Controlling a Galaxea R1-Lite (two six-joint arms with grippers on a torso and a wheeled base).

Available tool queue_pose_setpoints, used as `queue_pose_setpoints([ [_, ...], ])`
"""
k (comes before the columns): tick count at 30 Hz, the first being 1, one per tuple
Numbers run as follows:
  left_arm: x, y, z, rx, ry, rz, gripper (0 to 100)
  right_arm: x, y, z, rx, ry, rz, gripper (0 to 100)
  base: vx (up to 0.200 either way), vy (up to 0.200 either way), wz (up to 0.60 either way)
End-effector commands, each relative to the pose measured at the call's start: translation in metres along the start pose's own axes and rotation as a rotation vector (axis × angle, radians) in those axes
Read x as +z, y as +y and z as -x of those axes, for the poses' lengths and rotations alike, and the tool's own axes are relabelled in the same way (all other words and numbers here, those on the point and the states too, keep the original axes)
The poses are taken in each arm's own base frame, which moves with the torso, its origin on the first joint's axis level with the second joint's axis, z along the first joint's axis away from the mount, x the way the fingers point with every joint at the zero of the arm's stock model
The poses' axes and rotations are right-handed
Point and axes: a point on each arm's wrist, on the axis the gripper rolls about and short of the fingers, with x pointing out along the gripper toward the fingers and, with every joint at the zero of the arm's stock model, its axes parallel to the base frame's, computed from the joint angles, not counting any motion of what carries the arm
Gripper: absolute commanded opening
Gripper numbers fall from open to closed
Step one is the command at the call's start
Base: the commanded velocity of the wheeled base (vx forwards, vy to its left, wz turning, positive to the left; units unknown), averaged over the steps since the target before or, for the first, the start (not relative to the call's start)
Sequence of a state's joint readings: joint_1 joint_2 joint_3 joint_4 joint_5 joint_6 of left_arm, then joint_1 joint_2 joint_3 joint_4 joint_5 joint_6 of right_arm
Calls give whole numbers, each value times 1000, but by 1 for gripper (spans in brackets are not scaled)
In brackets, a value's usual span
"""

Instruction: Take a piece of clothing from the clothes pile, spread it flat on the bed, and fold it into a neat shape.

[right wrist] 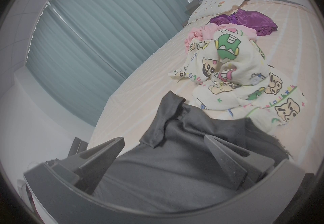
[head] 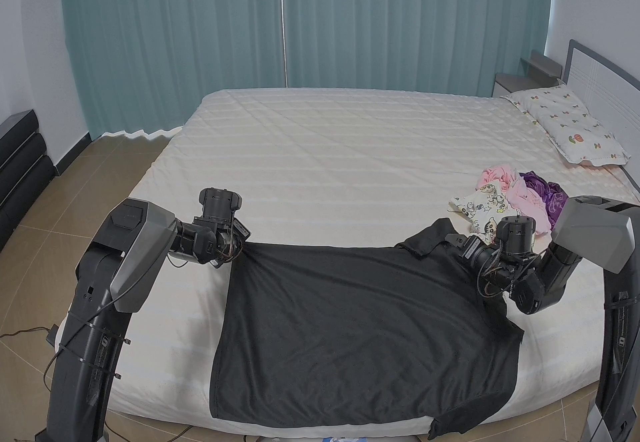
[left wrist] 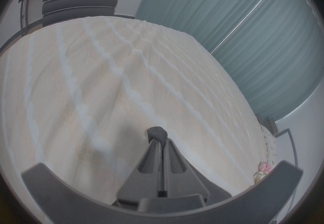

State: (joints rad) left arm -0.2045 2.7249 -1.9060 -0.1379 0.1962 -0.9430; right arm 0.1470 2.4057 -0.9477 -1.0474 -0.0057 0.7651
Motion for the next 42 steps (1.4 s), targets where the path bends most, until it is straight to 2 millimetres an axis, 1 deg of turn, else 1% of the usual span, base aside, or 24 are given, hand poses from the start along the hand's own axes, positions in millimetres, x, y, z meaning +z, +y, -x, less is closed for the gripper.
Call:
queue_pose_setpoints([
  [1, 14, -3, 0, -21, -37, 50, 0, -3, 23, -28, 4, -3, -30, 100, 0, 0, 0],
  [8, 15, -6, 0, -32, -30, 52, 0, -15, 36, -54, 0, 37, -19, 100, 0, 0, 0],
  [9, 13, -6, 0, -31, -29, 49, 100, -18, 37, -58, -5, 44, -18, 100, 0, 0, 0],
  [12, 12, -5, 1, -28, -26, 51, 100, -19, 38, -72, -29, 32, -14, 100, 0, 0, 0],
  [15, 13, -6, 2, -27, -27, 68, 100, -15, 42, -81, -49, 26, -15, 100, 0, 0, 0],
  [19, 21, -7, 9, -34, -32, 146, 100, -18, 42, -89, -70, 47, -18, 100, 0, 0, 0],
  [23, 23, -3, 14, -28, -10, 156, 100, -22, 42, -95, -79, 59, -15, 100, 0, 0, 0],
  [27, 26, -3, 24, -40, 27, 169, 100, -20, 44, -98, -89, 69, -14, 100, 0, 0, 0],
  [28, 29, -4, 29, -54, 43, 192, 100, -20, 42, -101, -93, 69, -15, 100, 0, 0, 0],
  [29, 29, -4, 28, -54, 45, 195, 100, -20, 42, -101, -93, 69, -15, 100, 0, 0, 0],
  [30, 30, -4, 32, -64, 61, 212, 100, -19, 41, -106, -87, 60, -17, 100, 0, 0, 0],
  [34, 31, 0, 34, -61, 63, 222, 100, -20, 38, -118, -81, 48, -22, 100, 0, 0, 0],
  [35, 31, 0, 34, -61, 63, 222, 100, -20, 38, -118, -81, 48, -22, 100, 0, 0, 0],
  [36, 30, 2, 33, -56, 64, 222, 100, -19, 39, -125, -66, 32, -26, 100, 0, 0, 0],
  [38, 30, 4, 33, -49, 67, 222, 100, -16, 43, -134, -34, -3, -57, 100, 0, 0, 0],
  [41, 29, 6, 32, -43, 69, 225, 100, -7, 53, -139, 8, -53, -105, 100, 0, 0, 0],
  [42, 29, 6, 32, -43, 69, 225, 100, -7, 53, -139, 8, -53, -105, 100, 0, 0, 0],
])
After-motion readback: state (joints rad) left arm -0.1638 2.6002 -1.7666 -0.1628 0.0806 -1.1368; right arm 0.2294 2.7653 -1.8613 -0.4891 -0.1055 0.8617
